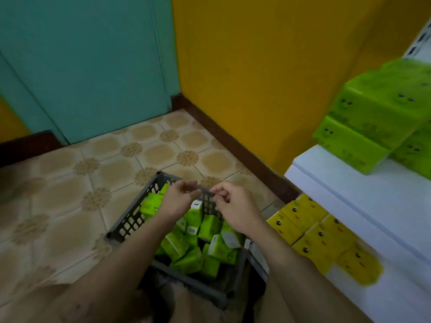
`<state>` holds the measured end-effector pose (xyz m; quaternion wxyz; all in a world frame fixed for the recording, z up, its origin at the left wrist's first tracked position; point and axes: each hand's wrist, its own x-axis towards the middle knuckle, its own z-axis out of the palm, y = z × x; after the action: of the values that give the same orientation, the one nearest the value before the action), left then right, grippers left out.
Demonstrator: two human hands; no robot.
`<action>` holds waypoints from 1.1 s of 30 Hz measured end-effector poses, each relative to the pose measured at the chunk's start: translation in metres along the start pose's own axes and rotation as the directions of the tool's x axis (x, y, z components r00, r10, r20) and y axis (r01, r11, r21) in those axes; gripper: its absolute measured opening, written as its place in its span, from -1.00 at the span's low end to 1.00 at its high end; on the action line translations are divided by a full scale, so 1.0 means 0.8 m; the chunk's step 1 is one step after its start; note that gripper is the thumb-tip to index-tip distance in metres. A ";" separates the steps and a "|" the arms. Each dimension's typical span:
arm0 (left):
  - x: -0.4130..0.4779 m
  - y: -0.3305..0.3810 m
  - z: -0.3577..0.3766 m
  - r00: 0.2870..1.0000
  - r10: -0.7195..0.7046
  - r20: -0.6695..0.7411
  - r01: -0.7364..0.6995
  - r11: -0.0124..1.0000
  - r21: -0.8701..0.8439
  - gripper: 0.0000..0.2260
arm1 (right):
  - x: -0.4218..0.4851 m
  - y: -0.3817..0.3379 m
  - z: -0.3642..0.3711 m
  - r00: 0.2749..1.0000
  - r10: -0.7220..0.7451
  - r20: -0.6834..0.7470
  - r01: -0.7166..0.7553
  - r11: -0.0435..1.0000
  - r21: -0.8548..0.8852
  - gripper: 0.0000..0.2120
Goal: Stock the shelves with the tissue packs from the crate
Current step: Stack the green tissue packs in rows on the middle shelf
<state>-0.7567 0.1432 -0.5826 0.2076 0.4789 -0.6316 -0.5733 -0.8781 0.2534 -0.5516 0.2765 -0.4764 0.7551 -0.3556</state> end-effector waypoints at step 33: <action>0.051 -0.122 0.013 0.984 0.078 -0.158 -0.021 0.942 0.335 -0.43 | 0.106 0.064 0.069 0.726 0.537 0.430 -0.675 0.675 0.298 -0.51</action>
<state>-0.7481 0.1253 -0.6873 0.1914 0.5378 -0.7110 -0.4106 -0.8965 0.1753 -0.6324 0.5926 -0.1694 0.7186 -0.3221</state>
